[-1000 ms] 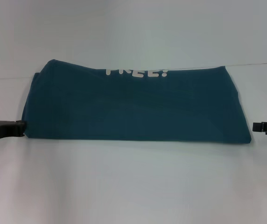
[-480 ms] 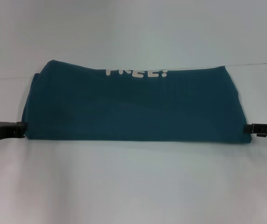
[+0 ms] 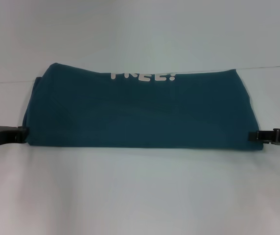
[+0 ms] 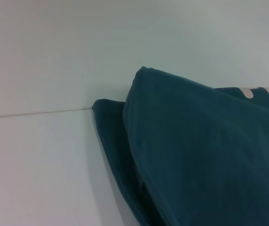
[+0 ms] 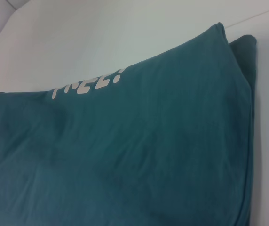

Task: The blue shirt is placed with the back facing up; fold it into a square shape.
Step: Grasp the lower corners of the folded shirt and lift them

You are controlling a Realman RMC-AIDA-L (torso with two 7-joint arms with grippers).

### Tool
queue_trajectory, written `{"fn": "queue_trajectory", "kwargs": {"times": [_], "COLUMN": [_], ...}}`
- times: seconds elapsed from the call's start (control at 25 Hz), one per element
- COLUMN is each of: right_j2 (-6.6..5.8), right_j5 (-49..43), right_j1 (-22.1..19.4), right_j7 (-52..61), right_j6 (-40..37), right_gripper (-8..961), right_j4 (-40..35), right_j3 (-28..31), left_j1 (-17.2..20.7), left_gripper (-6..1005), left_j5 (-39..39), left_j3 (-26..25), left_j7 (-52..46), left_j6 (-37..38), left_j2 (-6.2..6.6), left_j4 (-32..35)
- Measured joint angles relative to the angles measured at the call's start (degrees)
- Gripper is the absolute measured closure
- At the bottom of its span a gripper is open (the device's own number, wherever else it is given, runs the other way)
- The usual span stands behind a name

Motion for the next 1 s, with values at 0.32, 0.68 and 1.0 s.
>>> {"fn": "queue_trajectory", "kwargs": {"times": [0.32, 0.68, 1.0], "right_j2": [0.47, 0.61, 0.66], "right_j5": [-0.3, -0.5, -0.1], "right_j1": [0.1, -0.3, -0.9], "right_j7": [0.2, -0.2, -1.6], "right_j6": [1.3, 1.5, 1.3], "right_gripper": [605, 884, 953], "right_j4": [0.0, 0.0, -0.5], "right_j3": [0.0, 0.4, 2.3], "left_j1": [-0.1, -0.1, 0.5], "left_gripper": [1001, 1001, 1001], "left_j5": [0.0, 0.0, -0.1], "left_j3": [0.0, 0.0, -0.5], "left_j7": [0.0, 0.0, 0.0], "left_j6": [0.0, -0.1, 2.9], "left_j2": [0.00, 0.00, 0.00], "left_j4": [0.0, -0.1, 0.6]}}
